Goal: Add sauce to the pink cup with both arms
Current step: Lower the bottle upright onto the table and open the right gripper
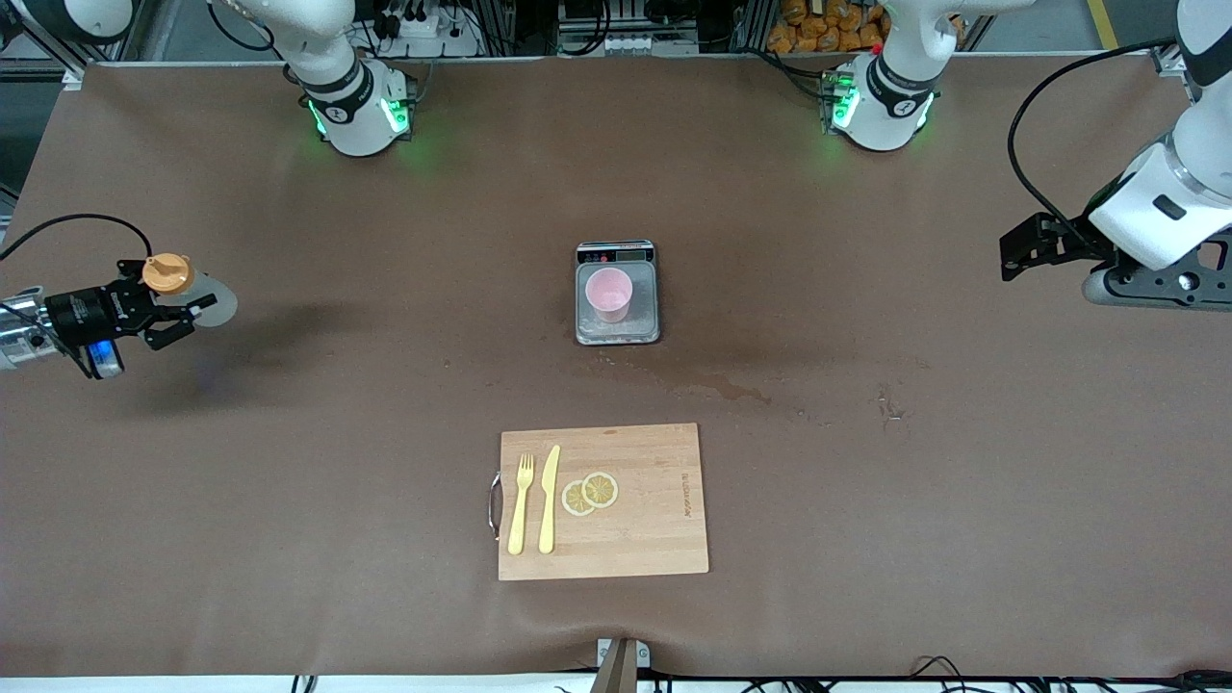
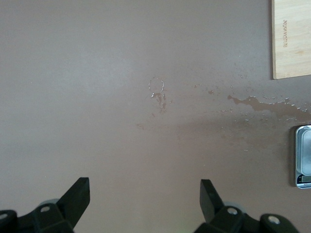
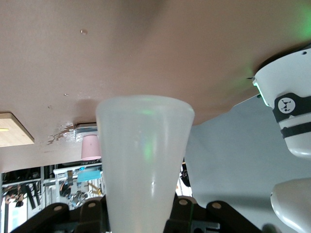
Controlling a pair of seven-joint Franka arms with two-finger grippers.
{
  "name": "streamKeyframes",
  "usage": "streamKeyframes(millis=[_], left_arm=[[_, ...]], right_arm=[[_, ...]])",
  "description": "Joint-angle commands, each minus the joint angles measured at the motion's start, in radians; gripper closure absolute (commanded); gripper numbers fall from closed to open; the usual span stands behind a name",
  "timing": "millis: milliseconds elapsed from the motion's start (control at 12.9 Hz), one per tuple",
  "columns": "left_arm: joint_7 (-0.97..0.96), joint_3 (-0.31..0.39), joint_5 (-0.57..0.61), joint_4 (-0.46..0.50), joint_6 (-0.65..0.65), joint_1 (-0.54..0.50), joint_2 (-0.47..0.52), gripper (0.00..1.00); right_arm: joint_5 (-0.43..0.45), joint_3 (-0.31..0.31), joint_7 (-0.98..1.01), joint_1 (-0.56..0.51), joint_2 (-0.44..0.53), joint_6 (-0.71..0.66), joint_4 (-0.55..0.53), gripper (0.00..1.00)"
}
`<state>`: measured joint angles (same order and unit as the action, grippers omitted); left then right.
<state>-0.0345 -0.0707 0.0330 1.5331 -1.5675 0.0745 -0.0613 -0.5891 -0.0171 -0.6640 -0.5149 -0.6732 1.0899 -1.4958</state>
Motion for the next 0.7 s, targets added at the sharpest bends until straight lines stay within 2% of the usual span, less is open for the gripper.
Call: streamKeyframes(millis=[0,232,387,620], left_arm=[[0.013,-0.003,-0.005,0.004,0.007,-0.004,0.008,0.0],[0.013,-0.003,-0.005,0.004,0.007,-0.002,0.008,0.0],[0.011,-0.004,-0.005,0.004,0.006,-0.004,0.006,0.0],[0.011,-0.004,-0.005,0.002,0.003,-0.004,0.005,0.0]], right_arm=[[-0.05,0.017,0.055,-0.033,-0.06,-0.022,0.032,0.72],[-0.104,0.017,0.134,-0.077,-0.156,0.013,0.034,0.71],[-0.104,0.017,0.208,-0.076,-0.198,0.024,0.032,0.71],[-0.1,0.017,0.213,-0.074,-0.227,0.085,0.025,0.63]])
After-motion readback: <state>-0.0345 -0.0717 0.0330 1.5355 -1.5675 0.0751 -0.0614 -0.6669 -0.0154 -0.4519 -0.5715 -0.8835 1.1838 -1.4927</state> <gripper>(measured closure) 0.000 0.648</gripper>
